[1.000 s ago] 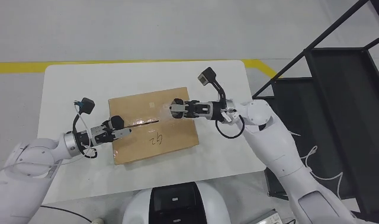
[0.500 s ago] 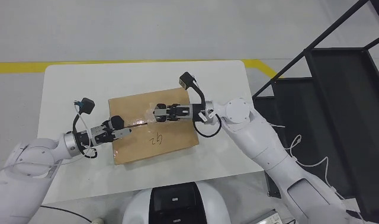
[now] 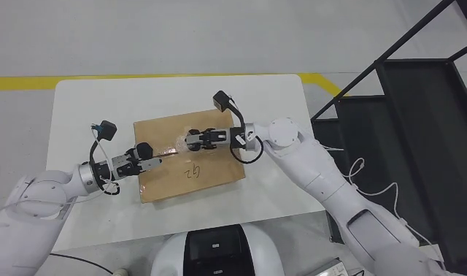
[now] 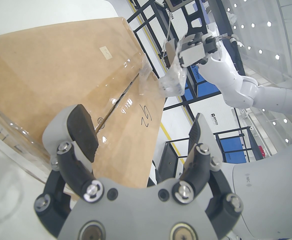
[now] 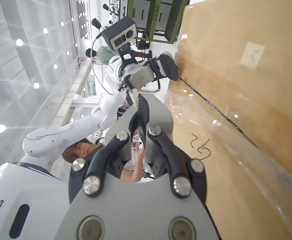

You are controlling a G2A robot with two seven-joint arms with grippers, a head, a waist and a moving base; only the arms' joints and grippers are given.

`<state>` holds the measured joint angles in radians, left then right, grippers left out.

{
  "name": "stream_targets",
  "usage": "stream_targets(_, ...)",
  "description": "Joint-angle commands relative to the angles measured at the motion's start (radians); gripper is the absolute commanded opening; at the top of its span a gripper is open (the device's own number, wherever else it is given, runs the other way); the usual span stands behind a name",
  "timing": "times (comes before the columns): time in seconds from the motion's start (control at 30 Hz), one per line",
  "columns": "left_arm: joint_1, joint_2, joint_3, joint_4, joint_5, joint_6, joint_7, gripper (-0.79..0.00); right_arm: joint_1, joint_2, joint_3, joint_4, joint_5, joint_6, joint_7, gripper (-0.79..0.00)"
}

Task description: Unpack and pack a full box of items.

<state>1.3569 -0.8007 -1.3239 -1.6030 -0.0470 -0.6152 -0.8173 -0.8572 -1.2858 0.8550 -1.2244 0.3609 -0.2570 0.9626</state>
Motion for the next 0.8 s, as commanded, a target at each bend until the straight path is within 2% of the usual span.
stream_targets(0.0,0.0,0.0,0.0,0.0,0.0,0.0,0.0,0.0,0.013,-0.007,-0.014,0.023,-0.004,0.003,-0.009,-0.785)
stream_targets(0.17,0.0,0.0,0.0,0.0,0.0,0.0,0.0,0.0,0.035,-0.025,-0.045,0.067,0.011,0.001,-0.009,-0.785)
stream_targets(0.77,0.0,0.0,0.0,0.0,0.0,0.0,0.0,0.0,0.09,-0.075,-0.129,0.161,-0.085,0.003,-0.071,-0.785)
